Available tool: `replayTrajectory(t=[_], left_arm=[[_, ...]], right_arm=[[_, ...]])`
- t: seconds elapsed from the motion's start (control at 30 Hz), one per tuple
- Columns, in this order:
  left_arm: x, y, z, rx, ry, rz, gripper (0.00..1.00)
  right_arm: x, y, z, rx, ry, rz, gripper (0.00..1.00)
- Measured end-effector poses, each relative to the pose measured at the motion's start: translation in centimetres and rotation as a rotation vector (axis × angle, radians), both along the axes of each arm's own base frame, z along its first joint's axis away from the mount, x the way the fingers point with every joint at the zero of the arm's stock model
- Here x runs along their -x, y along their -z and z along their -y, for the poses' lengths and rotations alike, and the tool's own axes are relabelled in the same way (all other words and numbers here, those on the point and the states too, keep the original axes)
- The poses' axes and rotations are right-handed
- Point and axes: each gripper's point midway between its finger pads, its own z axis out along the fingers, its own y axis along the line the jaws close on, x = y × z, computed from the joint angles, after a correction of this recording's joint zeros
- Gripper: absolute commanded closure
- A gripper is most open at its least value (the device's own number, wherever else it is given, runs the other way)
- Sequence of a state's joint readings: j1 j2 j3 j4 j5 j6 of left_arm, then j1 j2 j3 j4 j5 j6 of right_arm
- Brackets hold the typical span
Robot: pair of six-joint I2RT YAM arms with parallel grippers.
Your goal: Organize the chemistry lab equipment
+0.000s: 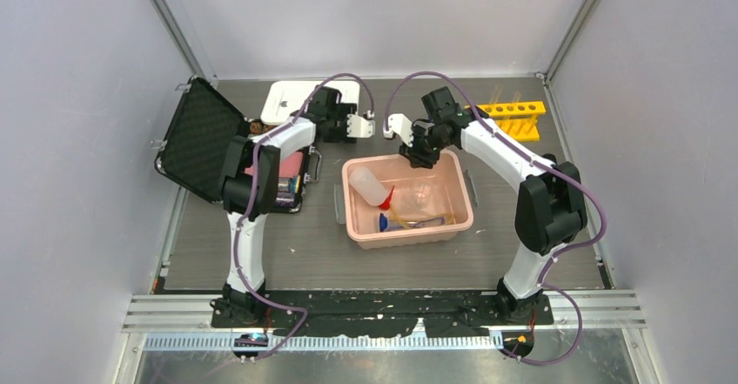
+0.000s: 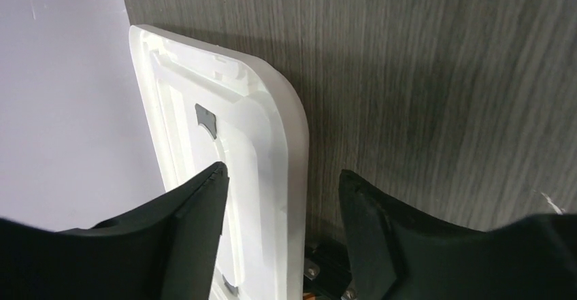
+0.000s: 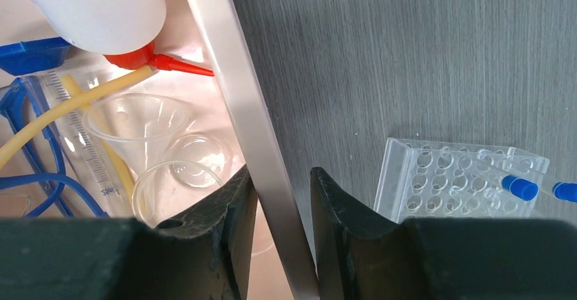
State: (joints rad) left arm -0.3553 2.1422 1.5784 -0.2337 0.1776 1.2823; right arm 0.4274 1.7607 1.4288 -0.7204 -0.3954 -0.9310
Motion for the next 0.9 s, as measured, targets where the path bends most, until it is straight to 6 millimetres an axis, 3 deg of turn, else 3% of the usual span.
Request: replayTrajectory(t=[0.2, 0.27, 0.33, 0.43, 0.53, 0.63, 0.83, 0.9], left_arm=[[-1.4, 0.3, -0.2, 0.020, -0.066, 0.027, 0.76], [-1.7, 0.0, -0.2, 0.033, -0.082, 0.042, 0.81], [-2.1, -0.5, -0.2, 0.053, -0.101, 0.058, 0.88], [-2.5, -1.8, -0.1, 0.083, -0.124, 0.085, 1.00], [-2.6, -4.3, -0.1, 0.118, -0.143, 0.120, 1.00], [-2.3, -7.3, -0.1, 0.160, -0.160, 0.150, 1.00], [-0.8, -14.0, -0.5, 0.260, -0.185, 0.188, 1.00], [-0.1, -17.1, -0.2, 0.325, -0.192, 0.184, 1.00]], right_arm=[[0.3, -0.1, 0.1, -0.006, 0.036, -0.029, 0.72], [0.4, 0.0, 0.1, -0.008, 0.046, -0.038, 0.65], [0.5, 0.0, 0.1, -0.013, 0.062, -0.050, 0.44], [0.6, -0.1, -0.1, -0.031, 0.092, -0.070, 0.27], [0.6, -0.5, -0.4, -0.060, 0.116, -0.089, 0.15], [0.0, -2.1, -1.0, -0.108, 0.146, -0.092, 0.11], [-2.3, -7.5, -2.0, -0.247, 0.215, -0.053, 0.08], [-3.0, -9.9, -1.9, -0.310, 0.245, -0.034, 0.07]])
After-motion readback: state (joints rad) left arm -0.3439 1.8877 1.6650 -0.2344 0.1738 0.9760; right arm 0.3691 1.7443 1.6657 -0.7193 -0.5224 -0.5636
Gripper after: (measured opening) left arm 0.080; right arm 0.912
